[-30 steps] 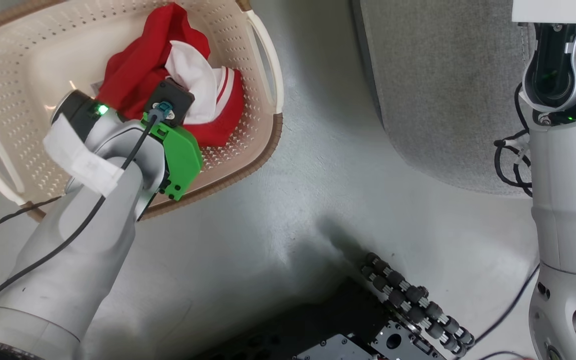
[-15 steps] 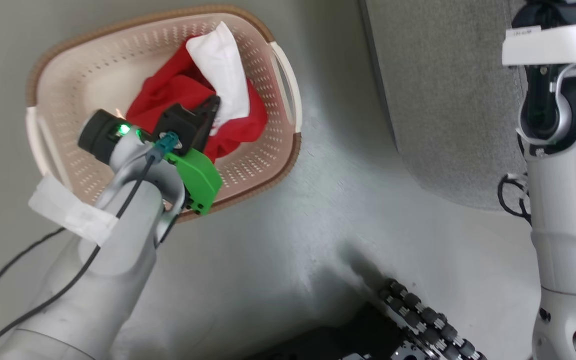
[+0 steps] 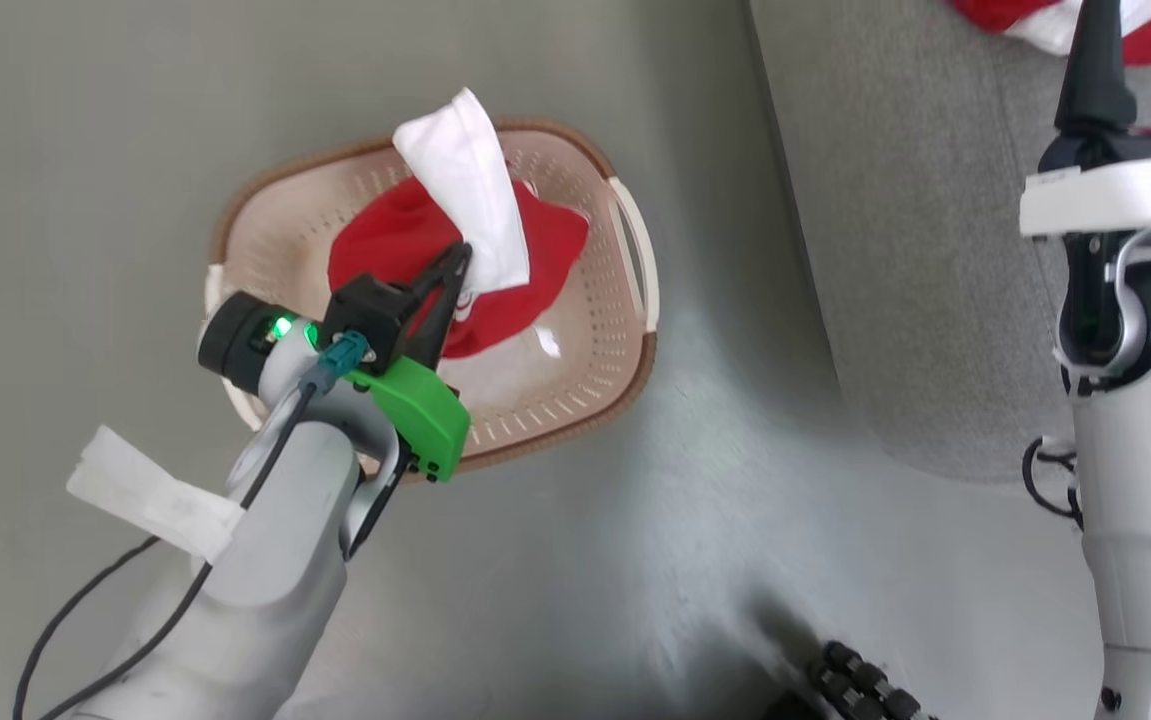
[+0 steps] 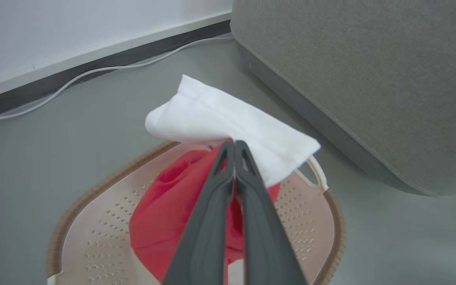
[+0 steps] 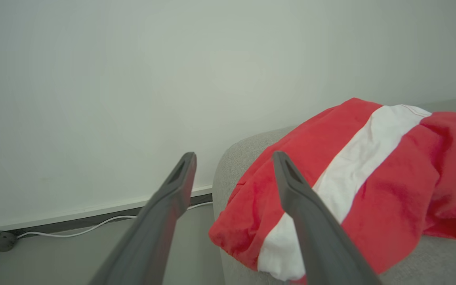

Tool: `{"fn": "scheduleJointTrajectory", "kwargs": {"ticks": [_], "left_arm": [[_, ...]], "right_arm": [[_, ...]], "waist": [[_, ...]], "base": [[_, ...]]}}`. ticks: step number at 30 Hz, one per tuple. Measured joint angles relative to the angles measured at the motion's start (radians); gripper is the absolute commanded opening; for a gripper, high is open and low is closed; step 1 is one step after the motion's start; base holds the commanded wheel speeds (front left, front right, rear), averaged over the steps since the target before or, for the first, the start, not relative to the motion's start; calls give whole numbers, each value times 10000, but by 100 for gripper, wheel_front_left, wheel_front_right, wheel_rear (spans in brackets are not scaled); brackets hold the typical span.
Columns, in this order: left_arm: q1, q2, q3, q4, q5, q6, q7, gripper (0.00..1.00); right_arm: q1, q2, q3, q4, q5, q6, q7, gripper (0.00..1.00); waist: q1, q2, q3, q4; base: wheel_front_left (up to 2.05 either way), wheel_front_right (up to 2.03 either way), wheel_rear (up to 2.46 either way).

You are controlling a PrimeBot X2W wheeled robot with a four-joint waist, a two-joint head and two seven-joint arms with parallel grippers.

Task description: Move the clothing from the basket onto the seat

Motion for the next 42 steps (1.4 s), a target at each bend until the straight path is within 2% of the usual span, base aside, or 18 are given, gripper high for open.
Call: {"fn": "scheduleJointTrajectory", "kwargs": {"ticks": [15,16,17,18,19,35,42], "left_arm": [[1045,-115,345,0,-546,127,-88,0],[1222,-134,349,6,-621,128,-88,4],[1305,-151,370,4,-625,136,-90,29],[1393,-174,414,6,-665,140,-117,60],[1464,-196,460,6,-765,151,-119,100],[2322,-274,1296,-418,-1239,849,-176,100],[2679,-48,1956,-940,-1471,1208,-176,100]], "right_arm": [[1322,146,105,709,-138,226,0,100],[1499,161,123,813,-150,234,0,100],[1586,171,125,851,-150,234,0,100],[1672,178,125,897,-150,234,0,100],[1745,180,127,945,-151,236,0,100],[2738,130,73,1122,-311,314,0,100],[3136,132,90,1143,-339,320,0,100]], "waist": [[-1,0,-2051,348],[0,0,-2344,341],[0,0,-2488,335],[-1,0,-2636,327],[-1,0,-2779,318],[-1,0,-4671,326],[-1,0,-5105,554]], "base": [[0,0,0],[0,0,0],[0,0,0],[0,0,0],[0,0,0],[0,0,0],[0,0,0]]}}
